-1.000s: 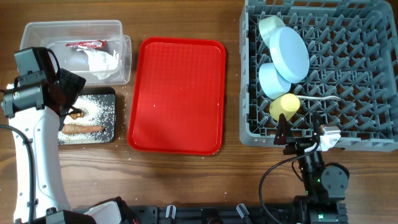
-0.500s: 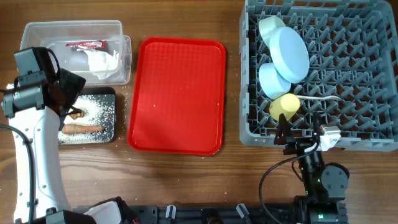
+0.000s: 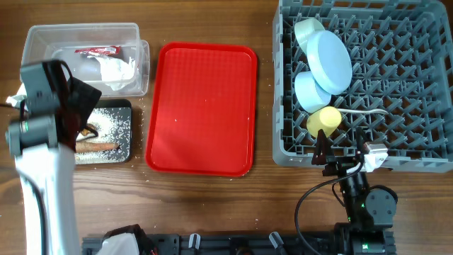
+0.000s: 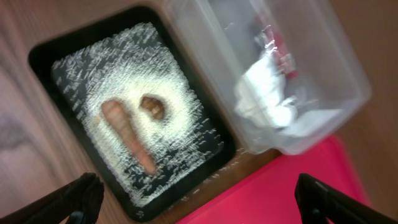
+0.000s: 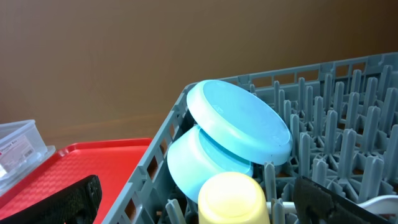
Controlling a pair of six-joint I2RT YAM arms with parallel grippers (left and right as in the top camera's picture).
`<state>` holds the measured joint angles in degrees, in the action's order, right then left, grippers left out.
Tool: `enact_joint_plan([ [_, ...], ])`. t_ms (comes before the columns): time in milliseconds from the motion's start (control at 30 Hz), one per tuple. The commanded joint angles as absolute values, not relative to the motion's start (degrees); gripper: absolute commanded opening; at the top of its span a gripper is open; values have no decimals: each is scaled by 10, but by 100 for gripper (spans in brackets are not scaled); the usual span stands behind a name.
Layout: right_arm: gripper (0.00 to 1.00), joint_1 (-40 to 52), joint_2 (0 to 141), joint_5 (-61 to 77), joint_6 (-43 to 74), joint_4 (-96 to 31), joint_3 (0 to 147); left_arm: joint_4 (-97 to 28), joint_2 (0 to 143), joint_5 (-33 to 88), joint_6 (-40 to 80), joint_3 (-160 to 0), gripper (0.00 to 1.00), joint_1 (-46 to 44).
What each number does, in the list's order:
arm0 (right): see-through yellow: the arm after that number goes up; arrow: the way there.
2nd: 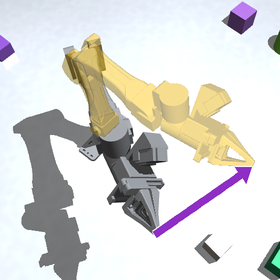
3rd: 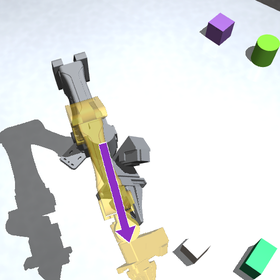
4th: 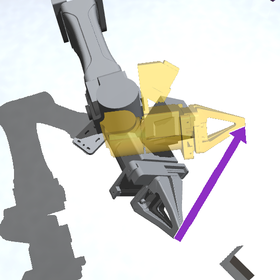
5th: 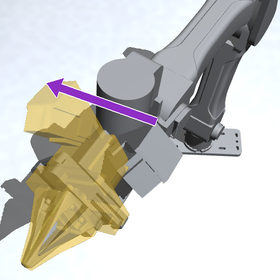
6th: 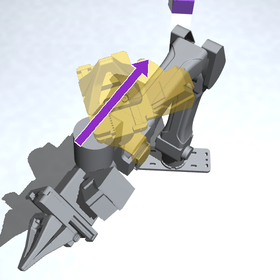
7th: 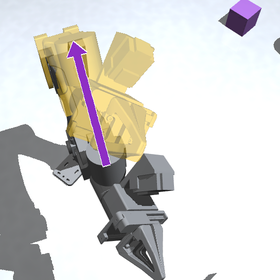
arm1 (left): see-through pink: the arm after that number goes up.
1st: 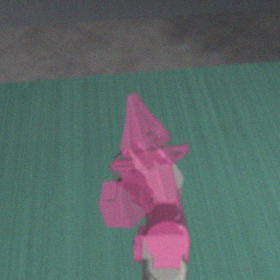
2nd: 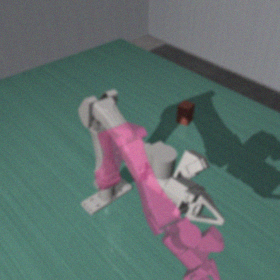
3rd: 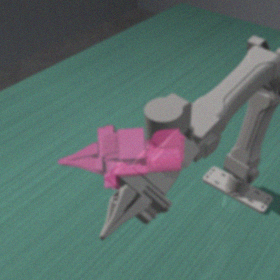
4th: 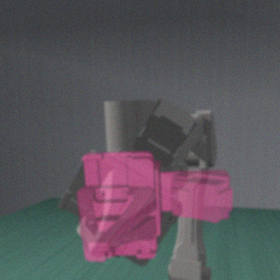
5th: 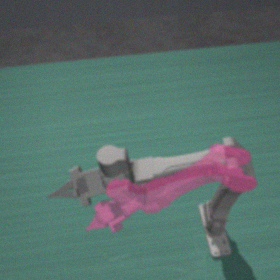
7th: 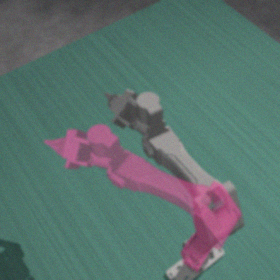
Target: Sort waste into correct bins and load items into the dishwasher rack
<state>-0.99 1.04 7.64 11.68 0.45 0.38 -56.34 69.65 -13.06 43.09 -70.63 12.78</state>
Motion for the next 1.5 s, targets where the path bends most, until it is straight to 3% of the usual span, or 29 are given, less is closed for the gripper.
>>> enact_joint_plan([
  [0, 100, -6, 3, 70, 122, 6, 3, -468, 567, -168, 421, -616, 100, 106],
  [233, 100, -6, 3, 70, 122, 6, 3, -97, 362, -19, 262, -316, 100, 100],
  [367, 100, -6, 3, 70, 122, 6, 3, 3, 270, 39, 177, -195, 100, 93],
  [733, 100, -6, 3, 70, 122, 6, 3, -20, 47, 12, 122, -63, 100, 50],
  [1467, 100, -6, 3, 70, 122, 6, 3, -43, 1, 8, 124, -4, 100, 48],
])
